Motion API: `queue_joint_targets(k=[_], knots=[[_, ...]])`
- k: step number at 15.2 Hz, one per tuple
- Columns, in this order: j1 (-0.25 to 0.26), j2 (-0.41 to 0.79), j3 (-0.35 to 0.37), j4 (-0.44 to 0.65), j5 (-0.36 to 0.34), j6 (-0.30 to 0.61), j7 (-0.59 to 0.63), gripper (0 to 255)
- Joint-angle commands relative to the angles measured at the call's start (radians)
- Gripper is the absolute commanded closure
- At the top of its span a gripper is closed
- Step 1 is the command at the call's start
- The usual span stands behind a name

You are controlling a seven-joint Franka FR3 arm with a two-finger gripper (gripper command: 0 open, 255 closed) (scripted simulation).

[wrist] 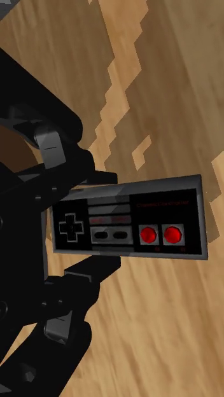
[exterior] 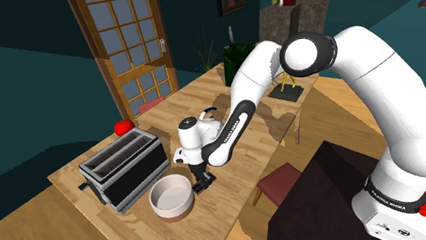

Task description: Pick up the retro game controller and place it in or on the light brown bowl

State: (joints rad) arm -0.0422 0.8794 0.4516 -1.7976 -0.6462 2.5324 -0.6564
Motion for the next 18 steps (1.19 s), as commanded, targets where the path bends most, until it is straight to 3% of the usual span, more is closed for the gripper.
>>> queue_joint_targets(k=[1,18], knots=[[-0.001,0.0,0.0,-0.001,0.0,0.0,-0.001,255],[-0.08,-0.182,0.105,-0.072,0.095,-0.116,-0.057,255]])
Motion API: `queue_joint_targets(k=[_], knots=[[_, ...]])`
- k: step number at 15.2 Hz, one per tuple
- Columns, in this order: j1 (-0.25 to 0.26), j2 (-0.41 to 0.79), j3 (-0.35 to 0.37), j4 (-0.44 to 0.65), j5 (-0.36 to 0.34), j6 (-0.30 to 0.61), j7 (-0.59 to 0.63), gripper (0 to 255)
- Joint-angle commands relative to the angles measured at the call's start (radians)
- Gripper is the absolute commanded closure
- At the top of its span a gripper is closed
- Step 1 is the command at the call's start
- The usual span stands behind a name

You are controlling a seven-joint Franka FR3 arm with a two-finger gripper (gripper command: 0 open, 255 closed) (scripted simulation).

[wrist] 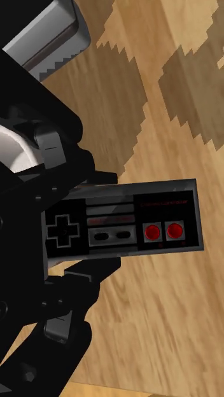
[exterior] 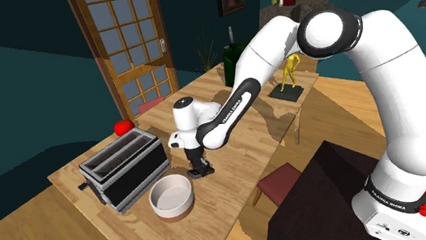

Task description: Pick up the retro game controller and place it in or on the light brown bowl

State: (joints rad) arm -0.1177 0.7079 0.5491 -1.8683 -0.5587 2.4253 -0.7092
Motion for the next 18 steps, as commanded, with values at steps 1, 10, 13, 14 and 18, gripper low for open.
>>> queue_joint_targets(k=[1,10,13,14,18], knots=[[-0.009,-0.021,0.013,-0.004,0.014,-0.017,-0.008,255],[-0.049,-0.108,0.068,-0.014,0.074,-0.089,-0.045,255],[-0.061,-0.135,0.085,-0.013,0.095,-0.114,-0.058,255],[-0.065,-0.144,0.09,-0.013,0.102,-0.123,-0.062,255],[0.009,-0.099,0.09,0.089,0.096,-0.185,-0.018,255]])
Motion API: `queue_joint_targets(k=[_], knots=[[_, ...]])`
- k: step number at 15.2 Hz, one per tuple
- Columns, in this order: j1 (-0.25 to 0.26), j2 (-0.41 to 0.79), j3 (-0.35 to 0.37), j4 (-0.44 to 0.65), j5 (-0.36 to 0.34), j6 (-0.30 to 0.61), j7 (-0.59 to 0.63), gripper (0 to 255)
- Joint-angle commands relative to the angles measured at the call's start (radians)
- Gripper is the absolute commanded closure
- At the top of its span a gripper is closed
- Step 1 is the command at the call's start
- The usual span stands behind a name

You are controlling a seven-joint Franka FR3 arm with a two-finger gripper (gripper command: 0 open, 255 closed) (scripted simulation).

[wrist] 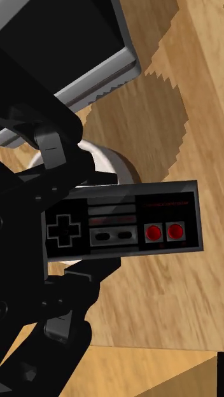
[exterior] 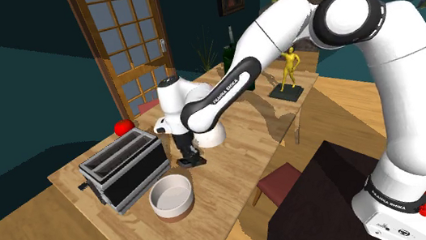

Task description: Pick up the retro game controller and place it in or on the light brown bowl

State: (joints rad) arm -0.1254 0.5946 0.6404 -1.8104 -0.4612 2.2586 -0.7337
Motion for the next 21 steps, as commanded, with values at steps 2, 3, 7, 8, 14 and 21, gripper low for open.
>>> queue_joint_targets(k=[2,3,7,8,14,21], knots=[[0.071,0.053,-0.006,0.106,-0.011,-0.057,0.034,255],[0.098,0.074,-0.009,0.146,-0.015,-0.078,0.047,255],[0.212,0.167,-0.023,0.328,-0.03,-0.167,0.089,255],[0.243,0.194,-0.027,0.38,-0.034,-0.191,0.097,255],[0.265,0.241,-0.045,0.397,-0.053,-0.161,0.11,255],[0.278,0.295,-0.069,0.394,-0.079,-0.107,0.123,255]])
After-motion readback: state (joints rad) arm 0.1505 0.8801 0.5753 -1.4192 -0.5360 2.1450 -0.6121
